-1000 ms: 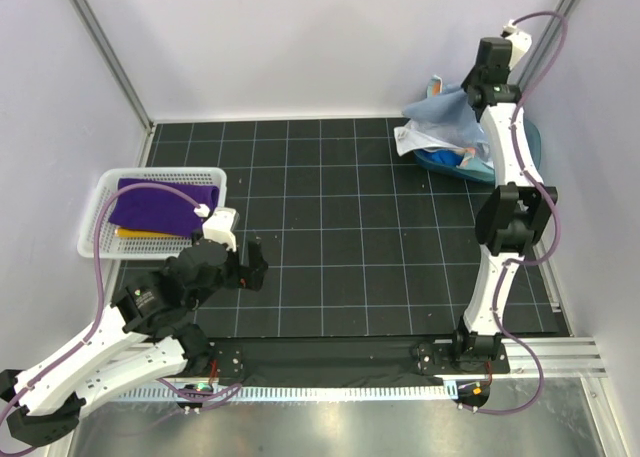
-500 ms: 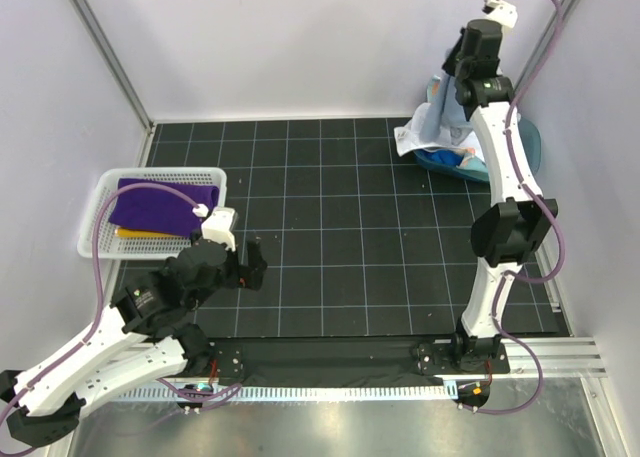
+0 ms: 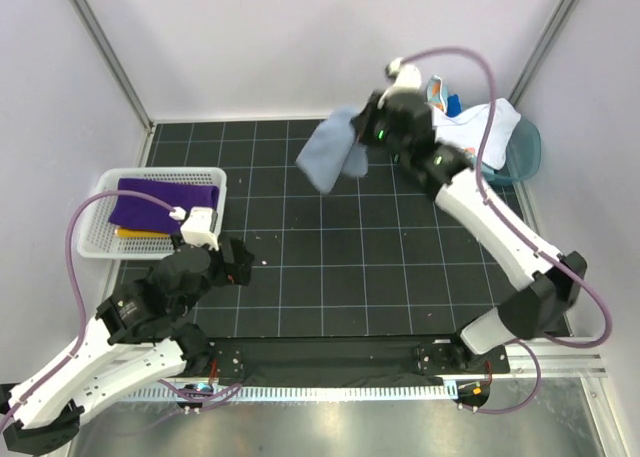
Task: Fold and stack the towels
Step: Move the towel to the center of the board, then flatten out the crumpled towel
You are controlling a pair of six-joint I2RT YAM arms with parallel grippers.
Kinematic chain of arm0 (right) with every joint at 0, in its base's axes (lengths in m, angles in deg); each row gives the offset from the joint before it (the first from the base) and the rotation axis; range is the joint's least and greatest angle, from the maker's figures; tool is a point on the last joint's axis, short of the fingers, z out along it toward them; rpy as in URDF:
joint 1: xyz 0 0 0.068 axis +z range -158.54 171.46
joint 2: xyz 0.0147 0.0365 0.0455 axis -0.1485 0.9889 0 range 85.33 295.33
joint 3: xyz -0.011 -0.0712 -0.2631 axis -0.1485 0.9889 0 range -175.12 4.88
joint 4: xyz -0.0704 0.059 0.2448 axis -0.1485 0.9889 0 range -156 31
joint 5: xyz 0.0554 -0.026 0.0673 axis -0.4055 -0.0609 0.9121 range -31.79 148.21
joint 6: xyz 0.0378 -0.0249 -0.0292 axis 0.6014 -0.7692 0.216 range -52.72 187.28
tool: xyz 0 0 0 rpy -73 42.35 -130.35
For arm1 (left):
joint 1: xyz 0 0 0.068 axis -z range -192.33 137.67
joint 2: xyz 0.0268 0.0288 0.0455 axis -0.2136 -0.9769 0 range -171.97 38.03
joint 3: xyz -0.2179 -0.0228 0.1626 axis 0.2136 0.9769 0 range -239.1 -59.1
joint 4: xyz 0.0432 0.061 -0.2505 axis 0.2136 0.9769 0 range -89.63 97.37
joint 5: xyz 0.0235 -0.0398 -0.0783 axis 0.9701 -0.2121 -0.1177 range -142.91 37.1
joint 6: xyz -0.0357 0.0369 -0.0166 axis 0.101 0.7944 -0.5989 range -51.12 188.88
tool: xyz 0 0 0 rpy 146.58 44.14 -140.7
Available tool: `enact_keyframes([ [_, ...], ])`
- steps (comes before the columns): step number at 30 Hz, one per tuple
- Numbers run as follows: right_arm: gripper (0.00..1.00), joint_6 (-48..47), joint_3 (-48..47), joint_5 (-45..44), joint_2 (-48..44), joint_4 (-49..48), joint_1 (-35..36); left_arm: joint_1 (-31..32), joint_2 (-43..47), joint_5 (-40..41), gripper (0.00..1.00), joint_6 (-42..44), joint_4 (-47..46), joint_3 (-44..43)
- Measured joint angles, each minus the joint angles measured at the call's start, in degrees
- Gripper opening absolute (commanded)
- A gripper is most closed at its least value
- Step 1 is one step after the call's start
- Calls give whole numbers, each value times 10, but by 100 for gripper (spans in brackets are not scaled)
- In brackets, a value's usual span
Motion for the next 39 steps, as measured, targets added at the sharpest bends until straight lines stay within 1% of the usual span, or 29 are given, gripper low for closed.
enact_keyframes([
  [1,1,8,68,0,-27,-30,29,-1,4,9,100,-5,3,0],
  [2,1,16,115,0,-43,-36,48,-1,7,14,100,-8,4,0],
  [4,1,39,238,-3,-60,-74,100,-2,11,25,100,-14,7,0],
  [7,1,82,402,-21,-37,-109,183,-3,3,34,99,-28,8,-3],
  [10,3,124,528,-34,-13,-112,262,-3,-32,32,100,-43,2,-12],
  [11,7,147,561,-57,-16,-132,290,-3,-51,27,99,-50,-2,-15],
  [12,8,164,575,-64,-35,-140,313,-3,-73,21,99,-57,-7,-16],
  [16,10,235,632,-120,-82,-152,416,-3,-153,-9,100,-83,-41,-16],
  [17,17,255,641,-135,-91,-148,438,-3,-176,-16,100,-89,-51,-16],
  [18,20,275,650,-146,-103,-143,457,-4,-198,-22,99,-94,-60,-16],
  [19,26,292,659,-155,-118,-138,469,-4,-217,-27,96,-99,-68,-16],
  [20,40,305,668,-161,-130,-130,475,-4,-234,-33,95,-103,-75,-15],
  [21,45,322,676,-169,-149,-118,479,-4,-249,-38,92,-106,-83,-15],
  [22,49,335,684,-179,-168,-104,481,-4,-262,-43,90,-111,-92,-13],
  [23,56,343,690,-187,-188,-90,484,-4,-269,-46,89,-113,-99,-11],
  [24,58,351,694,-195,-214,-74,485,-4,-278,-52,87,-115,-109,-6],
  [25,63,357,695,-205,-241,-56,485,-4,-283,-56,85,-118,-117,-1],
  [26,65,360,695,-215,-269,-42,485,-5,-287,-60,83,-120,-124,5],
  [28,69,360,691,-238,-320,-19,486,-6,-291,-71,76,-126,-140,17],
  [29,69,358,685,-253,-342,-7,483,-7,-294,-77,72,-129,-149,25],
  [30,69,351,677,-264,-356,5,478,-9,-298,-87,66,-132,-161,34],
  [31,66,341,667,-268,-362,10,464,-10,-303,-93,64,-134,-167,38],
  [33,65,311,645,-260,-352,7,408,-12,-319,-110,61,-143,-184,49],
  [34,63,295,636,-251,-339,-5,372,-12,-329,-119,61,-147,-196,57],
  [36,62,264,624,-221,-299,-28,305,-12,-345,-136,60,-157,-216,72],
  [39,61,218,595,-187,-203,-58,247,-12,-362,-159,59,-172,-237,97],
])
